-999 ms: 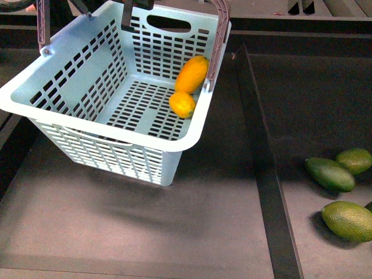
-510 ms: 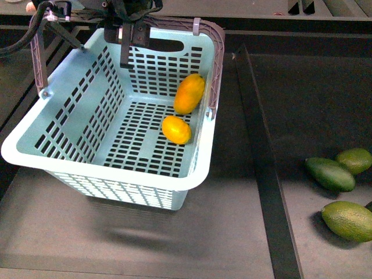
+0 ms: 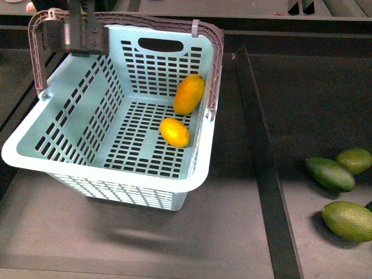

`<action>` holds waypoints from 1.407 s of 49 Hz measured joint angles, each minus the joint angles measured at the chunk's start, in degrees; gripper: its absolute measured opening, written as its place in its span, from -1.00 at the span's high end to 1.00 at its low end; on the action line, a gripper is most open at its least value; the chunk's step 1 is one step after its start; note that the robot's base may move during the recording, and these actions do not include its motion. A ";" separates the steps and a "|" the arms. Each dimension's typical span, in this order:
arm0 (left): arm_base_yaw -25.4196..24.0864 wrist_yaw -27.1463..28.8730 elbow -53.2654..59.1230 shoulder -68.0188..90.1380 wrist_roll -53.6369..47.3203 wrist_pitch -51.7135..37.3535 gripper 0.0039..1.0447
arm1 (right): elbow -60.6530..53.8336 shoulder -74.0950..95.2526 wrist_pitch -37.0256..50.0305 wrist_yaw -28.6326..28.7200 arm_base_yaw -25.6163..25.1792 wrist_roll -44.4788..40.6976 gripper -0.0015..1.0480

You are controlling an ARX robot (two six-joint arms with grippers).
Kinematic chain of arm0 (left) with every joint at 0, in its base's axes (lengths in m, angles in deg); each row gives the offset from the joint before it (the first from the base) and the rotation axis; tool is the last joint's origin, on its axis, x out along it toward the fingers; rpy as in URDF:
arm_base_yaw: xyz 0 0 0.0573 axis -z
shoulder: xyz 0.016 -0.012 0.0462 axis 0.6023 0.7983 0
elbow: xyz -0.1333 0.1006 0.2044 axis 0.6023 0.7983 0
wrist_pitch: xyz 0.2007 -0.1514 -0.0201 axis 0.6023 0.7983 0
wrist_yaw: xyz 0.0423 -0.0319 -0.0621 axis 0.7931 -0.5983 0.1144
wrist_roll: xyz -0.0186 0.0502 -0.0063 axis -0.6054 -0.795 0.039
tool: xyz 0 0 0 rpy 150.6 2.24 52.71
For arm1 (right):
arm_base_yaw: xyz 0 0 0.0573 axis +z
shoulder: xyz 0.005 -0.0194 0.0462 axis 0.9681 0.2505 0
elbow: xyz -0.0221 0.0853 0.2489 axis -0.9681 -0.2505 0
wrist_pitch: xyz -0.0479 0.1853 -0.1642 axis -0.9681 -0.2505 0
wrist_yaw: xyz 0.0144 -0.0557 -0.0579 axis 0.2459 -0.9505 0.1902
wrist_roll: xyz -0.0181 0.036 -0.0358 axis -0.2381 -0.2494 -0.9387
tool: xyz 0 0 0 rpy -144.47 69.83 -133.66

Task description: Pick lemon and mango into basket

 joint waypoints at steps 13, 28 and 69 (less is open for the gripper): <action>0.87 -1.95 10.93 -12.87 -9.31 -2.56 -0.73 | 0.00 0.00 0.00 0.04 0.00 0.00 -0.83; -6.88 -13.53 50.21 -31.41 -93.48 -70.16 0.27 | 0.00 0.00 0.00 -0.11 0.00 0.00 -0.83; -25.00 -31.80 79.36 -67.17 -108.61 -62.14 0.94 | 0.00 0.00 0.00 -0.09 0.00 0.00 -0.83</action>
